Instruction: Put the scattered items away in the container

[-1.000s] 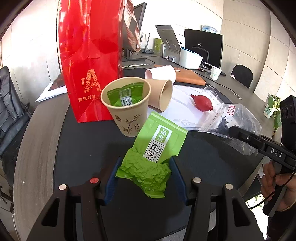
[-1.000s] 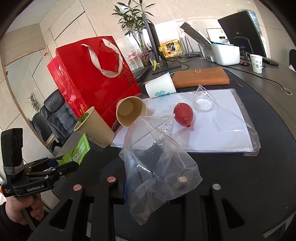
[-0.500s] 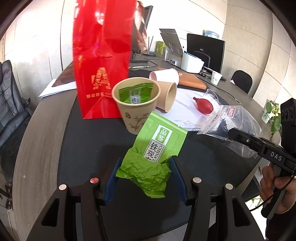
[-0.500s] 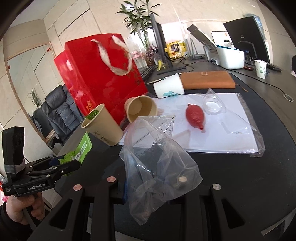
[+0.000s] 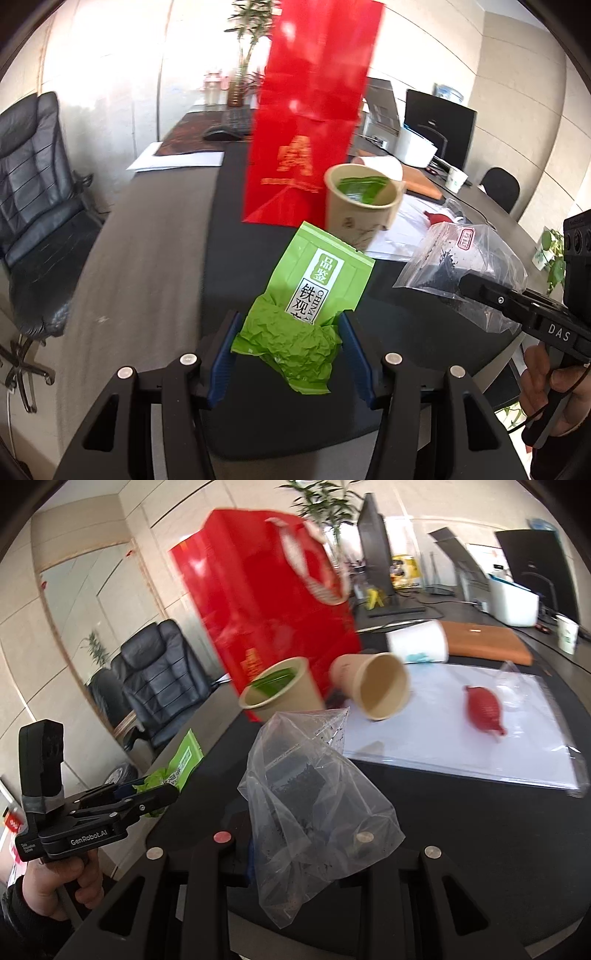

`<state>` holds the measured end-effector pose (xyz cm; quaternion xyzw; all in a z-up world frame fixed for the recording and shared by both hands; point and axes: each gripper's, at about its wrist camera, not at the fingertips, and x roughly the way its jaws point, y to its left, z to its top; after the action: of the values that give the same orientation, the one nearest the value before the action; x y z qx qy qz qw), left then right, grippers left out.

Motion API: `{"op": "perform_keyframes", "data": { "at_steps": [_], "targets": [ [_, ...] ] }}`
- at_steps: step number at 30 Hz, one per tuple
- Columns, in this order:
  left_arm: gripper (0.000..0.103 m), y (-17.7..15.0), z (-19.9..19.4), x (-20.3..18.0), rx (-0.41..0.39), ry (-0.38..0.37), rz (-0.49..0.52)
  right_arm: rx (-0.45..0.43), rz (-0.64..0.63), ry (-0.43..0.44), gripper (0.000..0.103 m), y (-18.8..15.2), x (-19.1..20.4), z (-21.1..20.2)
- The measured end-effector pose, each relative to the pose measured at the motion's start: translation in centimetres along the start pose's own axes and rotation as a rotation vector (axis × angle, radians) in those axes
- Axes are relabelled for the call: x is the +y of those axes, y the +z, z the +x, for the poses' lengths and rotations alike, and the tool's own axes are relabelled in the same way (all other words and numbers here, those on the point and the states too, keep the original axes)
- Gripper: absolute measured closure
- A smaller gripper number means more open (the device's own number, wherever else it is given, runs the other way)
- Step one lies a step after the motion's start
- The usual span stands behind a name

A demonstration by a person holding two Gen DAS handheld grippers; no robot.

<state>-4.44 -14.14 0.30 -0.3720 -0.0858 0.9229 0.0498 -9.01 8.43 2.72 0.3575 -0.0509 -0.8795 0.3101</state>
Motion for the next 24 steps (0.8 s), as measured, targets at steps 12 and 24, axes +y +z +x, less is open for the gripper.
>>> {"op": "perform_keyframes", "data": {
  "at_steps": [12,24],
  "targets": [
    [0.045,-1.0,-1.7,4.7,-0.017,0.036,-0.051,0.025,-0.061,0.043,0.072,0.3,5.4,2.3],
    [0.045,0.8,-3.0,4.9,-0.046,0.030,-0.020,-0.034,-0.076,0.055,0.072,2.5,6.8,0.8]
  ]
}}
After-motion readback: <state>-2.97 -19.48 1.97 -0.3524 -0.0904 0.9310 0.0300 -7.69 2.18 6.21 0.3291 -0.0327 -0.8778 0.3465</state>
